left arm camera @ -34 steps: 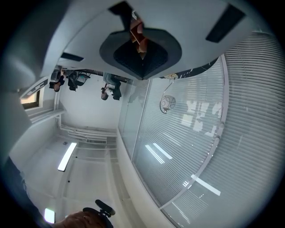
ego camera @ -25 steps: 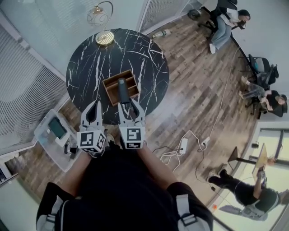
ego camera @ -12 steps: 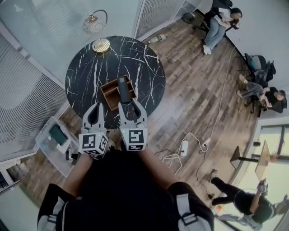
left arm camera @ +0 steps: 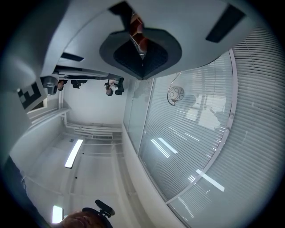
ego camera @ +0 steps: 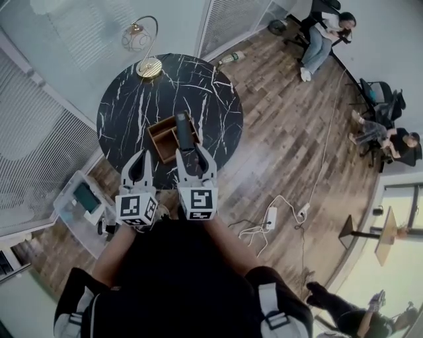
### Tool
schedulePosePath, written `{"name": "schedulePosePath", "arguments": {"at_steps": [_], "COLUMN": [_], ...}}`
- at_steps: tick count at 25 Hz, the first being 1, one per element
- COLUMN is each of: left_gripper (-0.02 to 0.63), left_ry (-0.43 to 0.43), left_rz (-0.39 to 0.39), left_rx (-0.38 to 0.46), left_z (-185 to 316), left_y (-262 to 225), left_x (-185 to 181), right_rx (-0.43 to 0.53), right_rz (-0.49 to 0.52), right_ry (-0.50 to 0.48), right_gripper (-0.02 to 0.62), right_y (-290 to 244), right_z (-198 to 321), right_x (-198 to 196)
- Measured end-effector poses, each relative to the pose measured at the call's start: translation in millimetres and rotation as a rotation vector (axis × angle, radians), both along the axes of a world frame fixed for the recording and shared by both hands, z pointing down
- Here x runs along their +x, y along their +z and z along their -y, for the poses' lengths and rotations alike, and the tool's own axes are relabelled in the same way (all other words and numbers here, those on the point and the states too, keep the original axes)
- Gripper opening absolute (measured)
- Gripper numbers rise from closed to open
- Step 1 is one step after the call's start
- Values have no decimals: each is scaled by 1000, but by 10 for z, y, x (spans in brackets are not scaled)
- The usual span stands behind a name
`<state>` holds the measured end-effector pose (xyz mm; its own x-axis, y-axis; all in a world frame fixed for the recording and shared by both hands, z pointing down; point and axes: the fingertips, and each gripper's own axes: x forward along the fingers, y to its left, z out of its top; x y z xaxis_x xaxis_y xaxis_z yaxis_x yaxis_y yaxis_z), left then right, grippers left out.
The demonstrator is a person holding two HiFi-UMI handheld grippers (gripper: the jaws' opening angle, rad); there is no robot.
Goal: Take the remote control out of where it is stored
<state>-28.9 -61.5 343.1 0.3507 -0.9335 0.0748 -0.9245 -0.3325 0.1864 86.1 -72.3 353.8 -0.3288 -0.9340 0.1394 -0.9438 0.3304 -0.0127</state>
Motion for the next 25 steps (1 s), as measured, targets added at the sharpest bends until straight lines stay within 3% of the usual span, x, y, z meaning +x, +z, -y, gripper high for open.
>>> {"name": "schedulePosePath", "arguments": {"at_steps": [25], "left_gripper": [8], "left_ry": [14], "left_rz": [3], "left_rx": [5], "left_z": [172], "left_y": [-3], "left_x": [94], "right_rx": [23], "right_rz": [-12], "right_ry": [-1], "right_gripper": [186], "right_y": [-8], "right_z": [171], "right_x": [18]}}
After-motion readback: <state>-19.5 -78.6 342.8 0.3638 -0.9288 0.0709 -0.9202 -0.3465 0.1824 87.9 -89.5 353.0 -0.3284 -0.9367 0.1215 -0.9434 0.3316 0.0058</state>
